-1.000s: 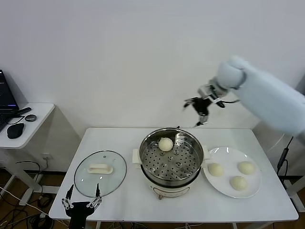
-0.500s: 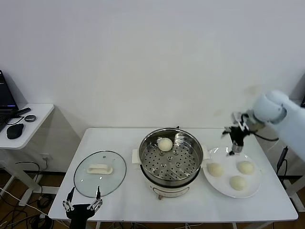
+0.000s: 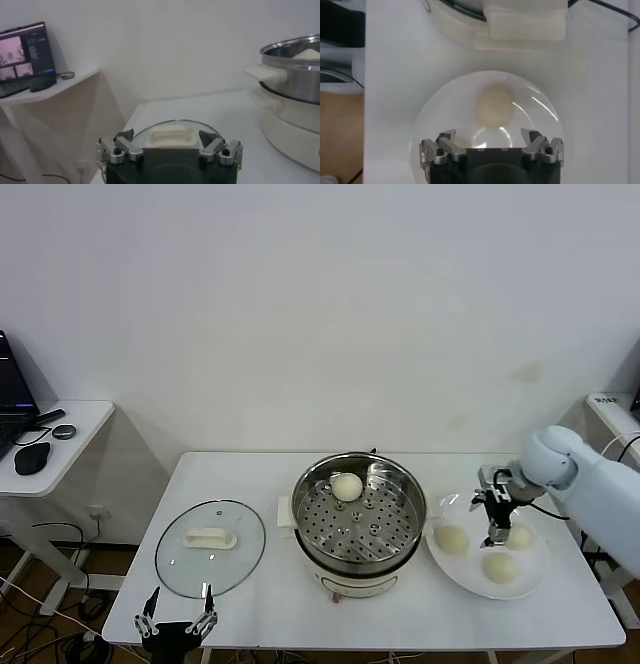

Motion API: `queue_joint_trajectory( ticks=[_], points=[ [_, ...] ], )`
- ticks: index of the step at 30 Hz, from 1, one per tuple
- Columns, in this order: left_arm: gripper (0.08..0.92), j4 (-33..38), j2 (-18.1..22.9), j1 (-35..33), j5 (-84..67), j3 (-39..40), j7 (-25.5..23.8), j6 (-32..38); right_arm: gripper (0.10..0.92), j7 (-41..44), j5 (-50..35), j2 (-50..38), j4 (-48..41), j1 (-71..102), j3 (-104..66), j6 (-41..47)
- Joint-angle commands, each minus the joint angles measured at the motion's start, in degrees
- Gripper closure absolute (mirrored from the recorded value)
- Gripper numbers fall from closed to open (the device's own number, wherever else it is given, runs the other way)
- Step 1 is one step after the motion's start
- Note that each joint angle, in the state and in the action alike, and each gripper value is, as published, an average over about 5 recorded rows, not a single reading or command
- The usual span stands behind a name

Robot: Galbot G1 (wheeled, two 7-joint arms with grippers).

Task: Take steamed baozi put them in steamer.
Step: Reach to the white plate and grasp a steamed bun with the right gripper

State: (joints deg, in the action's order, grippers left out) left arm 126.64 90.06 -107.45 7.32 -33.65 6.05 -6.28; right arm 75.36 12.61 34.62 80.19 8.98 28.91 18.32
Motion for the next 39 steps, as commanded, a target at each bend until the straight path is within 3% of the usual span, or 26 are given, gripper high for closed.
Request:
queue_joint_trajectory(
  ticks=[1,21,39],
  points=[
    [0.177,-0.25,-0.04,-0.56,0.10,-0.11,0.04,-0.01,0.203,-0.32,3.64,4.08,-3.92,4.01,-1.98,-1.90],
    [0.177,-1.80,0.05,0.22,0.26,-0.28,-0.18,-0.08,0.203,-3.03,7.02,11.88,-14.37,3.71,-2.86,-4.71],
    [0.177,-2.70,0.09,0.98,0.23,-0.36,-0.50,-0.29,0.203,-3.07,7.59,13.30,-17.26,4.37,-2.78,-4.90]
  ],
)
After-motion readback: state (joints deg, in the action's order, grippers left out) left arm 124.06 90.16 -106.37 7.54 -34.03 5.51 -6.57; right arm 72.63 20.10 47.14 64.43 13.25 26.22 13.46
